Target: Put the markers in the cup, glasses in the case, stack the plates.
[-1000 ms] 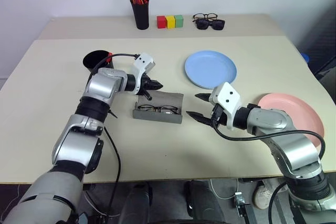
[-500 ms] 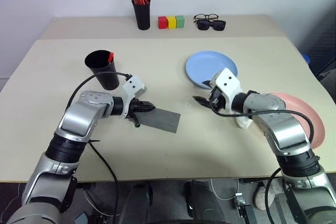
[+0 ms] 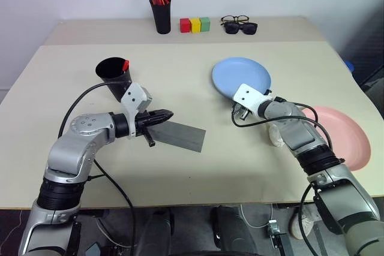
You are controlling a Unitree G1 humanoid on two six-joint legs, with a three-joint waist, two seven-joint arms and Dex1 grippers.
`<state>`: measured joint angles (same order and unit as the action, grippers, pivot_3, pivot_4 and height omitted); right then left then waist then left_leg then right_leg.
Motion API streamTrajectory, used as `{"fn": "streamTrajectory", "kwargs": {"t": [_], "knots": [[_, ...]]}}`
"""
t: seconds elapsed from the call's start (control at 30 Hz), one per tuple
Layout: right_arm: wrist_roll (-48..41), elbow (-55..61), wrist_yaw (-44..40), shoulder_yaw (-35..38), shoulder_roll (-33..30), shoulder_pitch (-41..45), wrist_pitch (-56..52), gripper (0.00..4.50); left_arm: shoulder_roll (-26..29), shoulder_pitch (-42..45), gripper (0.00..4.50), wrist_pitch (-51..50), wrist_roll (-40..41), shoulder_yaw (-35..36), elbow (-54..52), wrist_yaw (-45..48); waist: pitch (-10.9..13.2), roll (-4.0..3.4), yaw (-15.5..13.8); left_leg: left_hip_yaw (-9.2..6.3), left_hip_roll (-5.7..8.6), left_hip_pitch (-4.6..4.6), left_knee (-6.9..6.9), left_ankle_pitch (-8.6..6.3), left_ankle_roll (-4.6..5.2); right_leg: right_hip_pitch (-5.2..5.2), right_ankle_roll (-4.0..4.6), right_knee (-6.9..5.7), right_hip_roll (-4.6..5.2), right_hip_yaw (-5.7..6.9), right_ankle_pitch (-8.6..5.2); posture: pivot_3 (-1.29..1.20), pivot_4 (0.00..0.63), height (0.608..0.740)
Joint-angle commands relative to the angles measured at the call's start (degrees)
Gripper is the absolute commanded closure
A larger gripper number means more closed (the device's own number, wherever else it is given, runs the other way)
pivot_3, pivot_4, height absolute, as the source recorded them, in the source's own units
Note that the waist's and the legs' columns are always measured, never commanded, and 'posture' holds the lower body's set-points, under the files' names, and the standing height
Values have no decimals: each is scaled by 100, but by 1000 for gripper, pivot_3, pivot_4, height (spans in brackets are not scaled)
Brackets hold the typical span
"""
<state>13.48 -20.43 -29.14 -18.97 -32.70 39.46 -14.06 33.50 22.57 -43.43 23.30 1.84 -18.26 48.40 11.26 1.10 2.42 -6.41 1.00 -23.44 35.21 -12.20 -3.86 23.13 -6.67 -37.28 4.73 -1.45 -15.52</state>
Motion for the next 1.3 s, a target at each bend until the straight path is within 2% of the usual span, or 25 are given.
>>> {"fn": "streamTrajectory", "kwargs": {"t": [0.03,0.13,0.23,0.33,0.43,0.6,0.7,0.83,1.07,1.2,1.3], "knots": [[267,530,62,167,-233,-98,200,4465,-37,-81,4500,25,135,78,-159,-146,1,-1,-6,0,0,0,0,0,0,-1,0,2,0,0,0,0,150,740],[429,1080,79,317,-474,-331,132,4465,-132,-84,4500,74,123,-39,-48,-277,1,-2,-29,-1,2,-2,-2,0,0,1,0,3,1,0,0,0,150,740],[299,2391,-195,1033,-1056,-1030,-443,4465,-305,104,4500,326,89,-216,235,-222,3,-5,-90,0,2,-2,0,0,0,1,0,2,1,0,0,0,150,740],[-15,3939,-825,2087,-1672,-2270,-1125,4465,-534,430,4500,805,25,-348,729,-86,2,-6,-234,-1,3,-8,2,0,1,0,-1,8,2,3,0,0,150,740],[-268,5134,-1301,3110,-1914,-3352,-1965,4465,-718,644,4500,1370,65,-403,1089,218,1,-4,-209,-1,5,-9,5,-2,4,-5,-3,15,3,3,-1,0,150,740],[-295,5963,-1823,4101,-2057,-4810,-2802,4465,-806,802,4500,1897,26,-632,1446,759,-6,-16,-145,3,2,9,5,-2,4,-18,-2,11,0,1,-2,0,150,740],[-458,6067,-1803,4014,-1982,-4900,-2896,3501,-911,867,4500,2108,-101,-740,1649,770,-6,-16,-120,5,0,17,6,-3,4,-29,-1,14,0,0,-2,0,150,740],[-419,5973,-1597,3509,-1952,-4641,-2651,1469,-955,792,4500,2184,-165,-805,1585,705,-6,-15,-138,7,0,16,8,-3,4,-30,-2,16,0,-1,-3,0,150,740],[-349,5527,-1437,2583,-1887,-4436,-2144,1469,-952,469,4500,2022,-132,-786,1129,444,-6,-15,-166,3,1,11,6,-3,5,-29,-4,20,3,1,-4,0,150,740],[-111,4738,-957,2127,-1598,-3967,-2306,1469,-936,369,4500,1939,-101,-802,978,355,-7,-11,-147,5,1,14,11,-3,5,-33,-4,21,3,0,-3,0,150,740],[-128,4650,-916,2053,-1546,-3795,-2320,2210,-937,399,4500,1943,-142,-836,975,320,-8,-13,-155,2,1,15,8,-3,5,-31,-3,18,1,1,-4,0,150,740]]}}
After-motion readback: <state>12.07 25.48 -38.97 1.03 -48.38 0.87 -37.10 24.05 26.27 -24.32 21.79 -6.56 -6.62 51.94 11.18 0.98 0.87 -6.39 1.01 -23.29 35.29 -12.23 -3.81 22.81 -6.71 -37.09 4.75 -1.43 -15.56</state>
